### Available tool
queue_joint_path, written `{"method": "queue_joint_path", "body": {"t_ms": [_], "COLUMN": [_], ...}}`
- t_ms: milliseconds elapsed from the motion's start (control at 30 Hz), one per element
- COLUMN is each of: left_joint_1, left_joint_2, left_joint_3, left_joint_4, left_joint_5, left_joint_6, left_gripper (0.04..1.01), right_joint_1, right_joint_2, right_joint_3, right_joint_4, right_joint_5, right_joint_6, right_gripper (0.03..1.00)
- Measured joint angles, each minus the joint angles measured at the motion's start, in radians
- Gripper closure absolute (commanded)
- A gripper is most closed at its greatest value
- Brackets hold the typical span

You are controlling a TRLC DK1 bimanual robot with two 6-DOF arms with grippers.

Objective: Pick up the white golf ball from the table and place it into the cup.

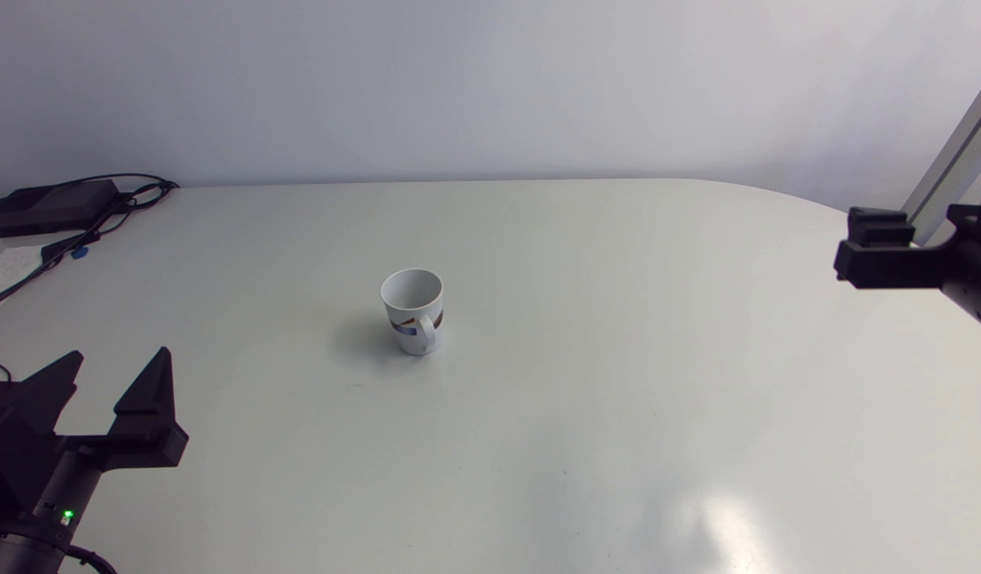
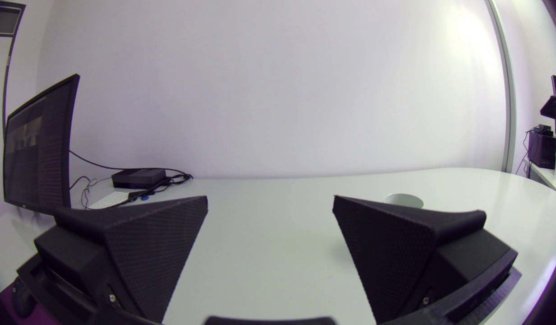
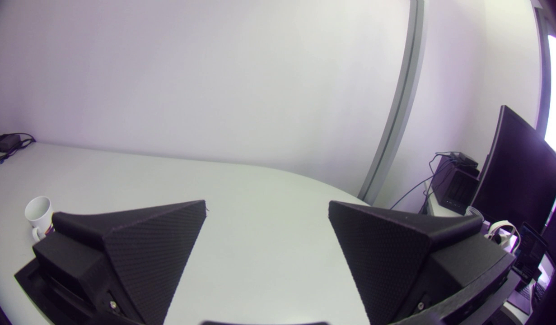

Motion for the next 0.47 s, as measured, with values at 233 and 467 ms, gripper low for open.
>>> {"method": "queue_joint_path", "body": {"t_ms": [233, 467], "left_joint_1": [0.000, 0.000], "left_joint_2": [0.000, 0.000], "left_joint_3": [0.000, 0.000], "left_joint_4": [0.000, 0.000], "left_joint_5": [0.000, 0.000], "left_joint_6": [0.000, 0.000], "left_gripper": [0.051, 0.051], "right_joint_1": [0.003, 0.008], "right_joint_2": [-0.275, -0.507], "right_joint_3": [-0.186, -0.337], "right_joint_4": [0.008, 0.008], "right_joint_5": [0.000, -0.003], "right_joint_6": [-0.034, -0.077], "right_gripper": [0.077, 0.075]}}
